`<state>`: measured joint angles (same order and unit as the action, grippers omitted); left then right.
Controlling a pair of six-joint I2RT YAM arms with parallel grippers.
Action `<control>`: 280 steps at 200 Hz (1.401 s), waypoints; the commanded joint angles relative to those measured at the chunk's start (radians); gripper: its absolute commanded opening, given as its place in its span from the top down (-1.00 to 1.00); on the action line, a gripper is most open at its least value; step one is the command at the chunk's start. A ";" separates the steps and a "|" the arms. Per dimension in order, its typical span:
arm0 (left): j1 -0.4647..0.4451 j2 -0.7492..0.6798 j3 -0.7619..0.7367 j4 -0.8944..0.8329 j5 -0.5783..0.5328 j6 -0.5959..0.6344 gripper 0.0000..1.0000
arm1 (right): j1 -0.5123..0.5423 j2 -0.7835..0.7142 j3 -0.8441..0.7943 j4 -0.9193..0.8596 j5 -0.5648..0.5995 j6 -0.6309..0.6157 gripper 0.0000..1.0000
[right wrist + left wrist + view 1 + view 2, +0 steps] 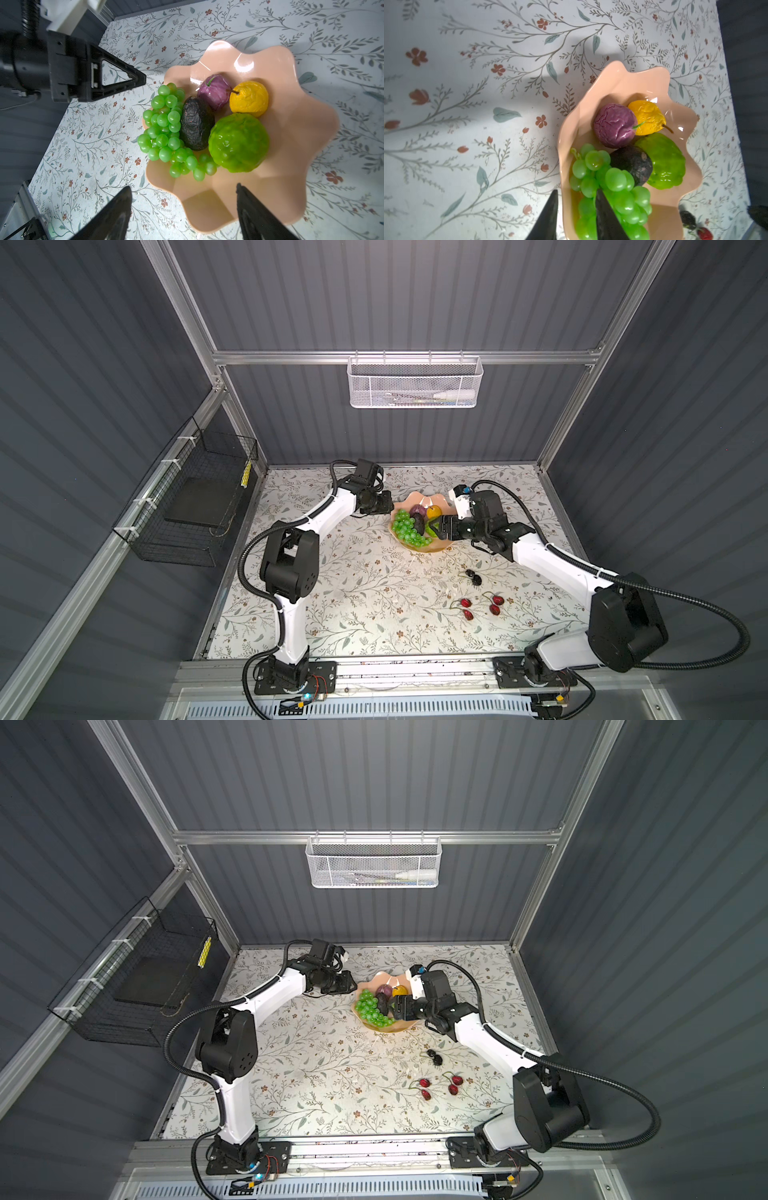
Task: Place and organize the fake fruits in the fruit bowl
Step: 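Withdraw the right gripper from the bowl toward the dark berries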
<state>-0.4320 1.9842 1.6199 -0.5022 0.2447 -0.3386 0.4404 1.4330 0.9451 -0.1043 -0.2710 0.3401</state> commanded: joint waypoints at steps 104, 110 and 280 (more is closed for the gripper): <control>-0.007 0.110 0.016 0.121 0.153 -0.052 0.66 | 0.003 -0.004 -0.027 -0.024 0.023 0.008 -0.57; -0.008 0.119 0.021 0.129 0.158 -0.056 0.65 | 0.004 -0.006 -0.027 -0.023 0.024 0.008 -0.57; -0.006 -0.351 -0.289 0.004 -0.021 -0.001 0.15 | -0.036 -0.364 -0.252 -0.434 0.239 0.216 -0.44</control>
<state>-0.4332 1.6699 1.3987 -0.4706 0.2329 -0.3218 0.4133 1.1023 0.7303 -0.4709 -0.0658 0.4751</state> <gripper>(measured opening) 0.424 0.718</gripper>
